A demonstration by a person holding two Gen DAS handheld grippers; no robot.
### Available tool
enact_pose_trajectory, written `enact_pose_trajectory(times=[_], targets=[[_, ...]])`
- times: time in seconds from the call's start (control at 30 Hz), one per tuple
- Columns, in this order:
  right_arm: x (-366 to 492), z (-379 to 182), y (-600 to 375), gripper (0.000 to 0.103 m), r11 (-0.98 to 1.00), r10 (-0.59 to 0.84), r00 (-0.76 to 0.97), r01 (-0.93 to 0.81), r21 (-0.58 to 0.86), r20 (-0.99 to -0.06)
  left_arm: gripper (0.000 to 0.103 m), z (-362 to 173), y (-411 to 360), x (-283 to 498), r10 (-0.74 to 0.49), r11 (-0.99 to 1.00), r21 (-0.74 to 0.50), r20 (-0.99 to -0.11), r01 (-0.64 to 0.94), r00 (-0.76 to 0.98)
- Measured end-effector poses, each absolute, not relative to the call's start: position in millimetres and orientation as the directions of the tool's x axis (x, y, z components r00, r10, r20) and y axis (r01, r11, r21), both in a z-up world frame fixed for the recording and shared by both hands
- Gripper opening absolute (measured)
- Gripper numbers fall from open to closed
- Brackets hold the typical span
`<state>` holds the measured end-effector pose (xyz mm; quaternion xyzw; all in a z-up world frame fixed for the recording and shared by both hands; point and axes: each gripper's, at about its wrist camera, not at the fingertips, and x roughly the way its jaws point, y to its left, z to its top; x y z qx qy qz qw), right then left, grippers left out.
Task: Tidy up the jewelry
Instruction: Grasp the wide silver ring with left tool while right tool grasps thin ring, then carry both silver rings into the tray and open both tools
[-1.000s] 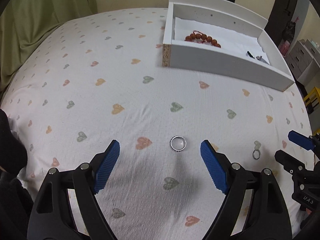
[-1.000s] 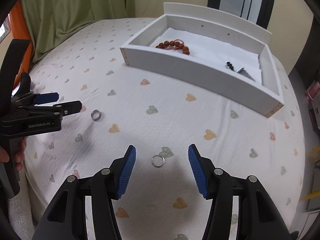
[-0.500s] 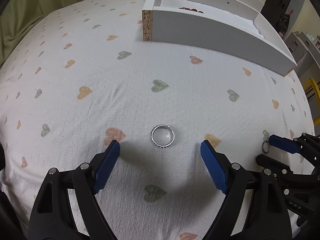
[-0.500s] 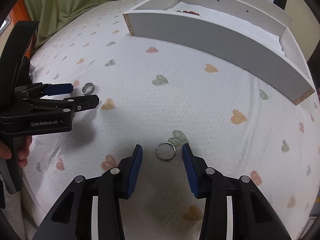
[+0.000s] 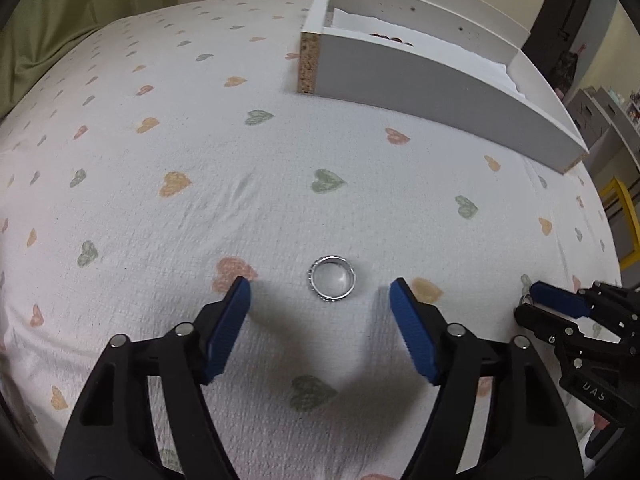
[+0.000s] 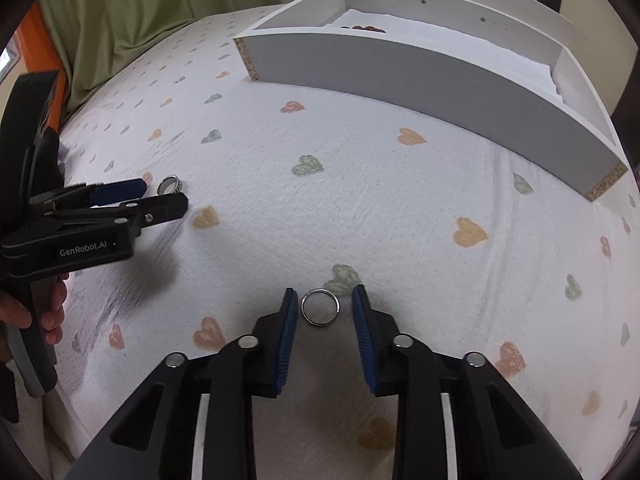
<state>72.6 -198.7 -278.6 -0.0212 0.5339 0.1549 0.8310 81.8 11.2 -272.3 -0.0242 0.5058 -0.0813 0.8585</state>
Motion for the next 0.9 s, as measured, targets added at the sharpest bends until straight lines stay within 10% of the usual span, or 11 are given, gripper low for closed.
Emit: enact_pose_trajectory(times=[0.07, 0.4, 0.5, 0.9], targets=[[73, -279, -200, 0.022, 0.951, 0.238, 0.381, -0.278, 0.135, -0.893, 0.051, -272, 14, 83, -0.137, 0.989, -0.096, -0.867, 0.109, 0.479], [69, -279, -191, 0.022, 0.949, 0.195, 0.399, -0.308, 0.070, -0.896, 0.045, -273, -1, 82, -0.081, 0.983, 0.011, -0.866, 0.182, 0.493], [69, -278, -192, 0.022, 0.949, 0.201, 0.396, -0.304, 0.078, -0.896, 0.021, -270, -5, 84, -0.099, 0.981, -0.001, -0.866, 0.196, 0.490], [69, -271, -195, 0.021, 0.950, 0.218, 0.383, -0.295, 0.105, -0.898, 0.021, -267, 14, 80, -0.140, 0.987, -0.081, -0.867, 0.142, 0.478]])
